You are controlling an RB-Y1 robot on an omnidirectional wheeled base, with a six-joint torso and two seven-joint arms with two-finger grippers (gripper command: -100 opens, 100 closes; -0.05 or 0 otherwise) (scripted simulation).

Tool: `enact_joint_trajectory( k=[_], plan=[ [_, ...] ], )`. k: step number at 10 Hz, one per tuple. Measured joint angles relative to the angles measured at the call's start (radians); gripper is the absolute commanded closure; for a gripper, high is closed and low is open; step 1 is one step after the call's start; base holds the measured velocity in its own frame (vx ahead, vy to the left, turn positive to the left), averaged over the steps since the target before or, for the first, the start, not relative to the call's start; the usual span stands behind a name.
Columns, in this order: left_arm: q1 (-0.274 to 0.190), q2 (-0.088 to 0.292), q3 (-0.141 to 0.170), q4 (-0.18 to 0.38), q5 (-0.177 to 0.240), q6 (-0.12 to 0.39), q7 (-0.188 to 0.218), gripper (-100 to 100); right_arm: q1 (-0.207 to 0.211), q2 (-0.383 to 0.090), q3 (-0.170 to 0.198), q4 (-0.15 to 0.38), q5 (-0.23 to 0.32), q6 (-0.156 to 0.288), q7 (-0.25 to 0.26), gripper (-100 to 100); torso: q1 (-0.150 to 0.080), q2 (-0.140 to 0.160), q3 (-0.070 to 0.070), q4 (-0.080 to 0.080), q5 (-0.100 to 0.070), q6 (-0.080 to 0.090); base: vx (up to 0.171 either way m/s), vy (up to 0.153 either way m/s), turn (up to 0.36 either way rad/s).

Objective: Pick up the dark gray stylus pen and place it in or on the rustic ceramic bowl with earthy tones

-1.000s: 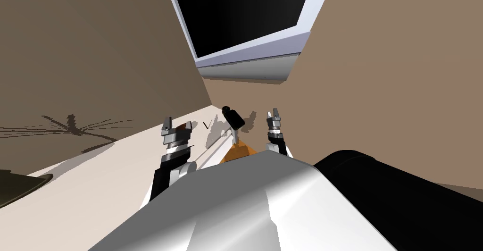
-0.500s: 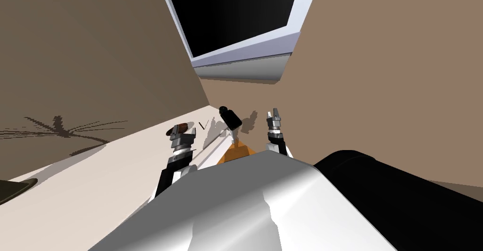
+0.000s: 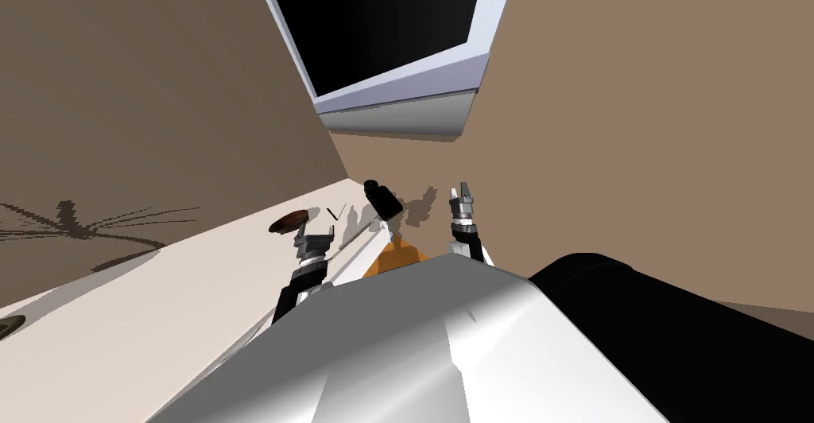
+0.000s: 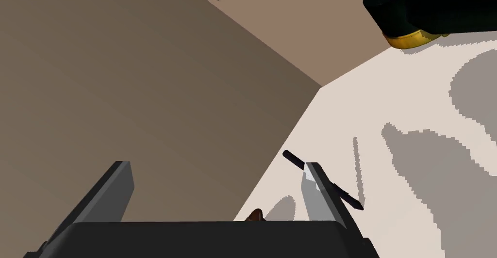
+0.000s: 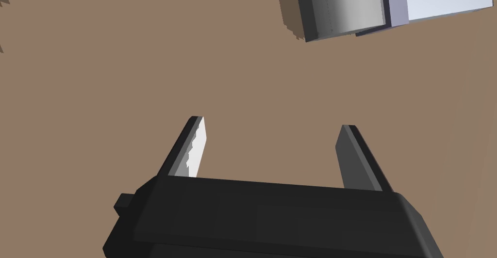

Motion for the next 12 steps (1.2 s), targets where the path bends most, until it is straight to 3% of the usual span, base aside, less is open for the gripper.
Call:
enact_joint_trajectory(
  k=[2,3,7,12],
  plan=[
    [-0.016,0.002,0.007,0.055,0.033,0.0,0.038,-100,0.0,0.0,0.0,0.0,0.0,0.0,0.0,0,0.002,0.0,0.0,0.0,0.0,0.0,0.015,-0.04,-0.036],
    [-0.024,0.011,0.011,0.106,0.061,-0.015,0.071,-100,0.0,0.0,0.0,0.0,0.0,0.0,0.0,0,0.002,0.0,0.0,0.0,0.0,0.0,0.021,-0.046,-0.045],
    [-0.057,-0.002,0.034,0.214,0.175,-0.012,0.184,-100,0.0,0.0,0.0,0.0,0.0,0.0,0.0,0,0.003,-0.002,-0.001,0.0,0.0,0.0,0.035,-0.029,-0.032],
    [-0.112,-0.002,0.056,0.34,0.262,-0.025,0.272,-100,0.0,0.0,0.0,0.0,0.0,0.0,0.0,0,0.005,-0.001,-0.001,0.0,0.001,0.0,0.035,-0.004,-0.031]
  ],
)
